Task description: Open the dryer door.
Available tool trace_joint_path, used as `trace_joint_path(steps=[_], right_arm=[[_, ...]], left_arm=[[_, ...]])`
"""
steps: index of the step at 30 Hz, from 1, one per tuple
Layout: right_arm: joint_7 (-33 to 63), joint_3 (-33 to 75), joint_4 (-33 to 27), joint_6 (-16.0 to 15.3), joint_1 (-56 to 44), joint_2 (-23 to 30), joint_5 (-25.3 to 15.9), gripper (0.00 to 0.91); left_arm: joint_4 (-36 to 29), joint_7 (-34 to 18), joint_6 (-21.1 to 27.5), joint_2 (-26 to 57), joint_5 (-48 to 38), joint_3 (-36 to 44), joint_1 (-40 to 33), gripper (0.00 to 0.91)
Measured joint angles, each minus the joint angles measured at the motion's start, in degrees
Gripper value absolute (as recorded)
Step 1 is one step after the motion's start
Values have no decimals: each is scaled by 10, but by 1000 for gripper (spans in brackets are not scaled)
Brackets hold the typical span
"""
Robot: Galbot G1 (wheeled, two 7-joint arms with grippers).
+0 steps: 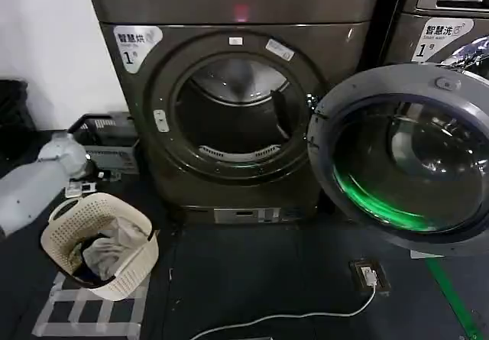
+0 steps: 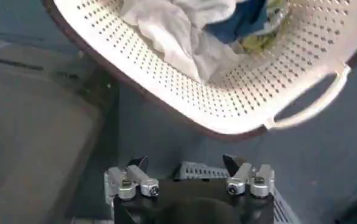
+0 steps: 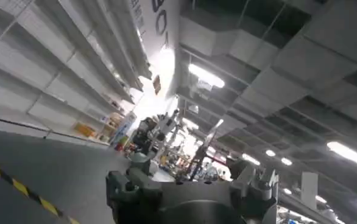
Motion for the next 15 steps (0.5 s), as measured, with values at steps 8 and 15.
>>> trace_joint_path(steps=[8, 15], right_arm=[[-1, -2, 1, 0, 2, 2, -1, 907], [-1, 1, -2, 2, 0, 2, 0, 907]], left_arm=[[-45, 0, 0, 26, -47, 10, 15, 907], [-109, 0, 0, 52, -52, 22, 25, 907]])
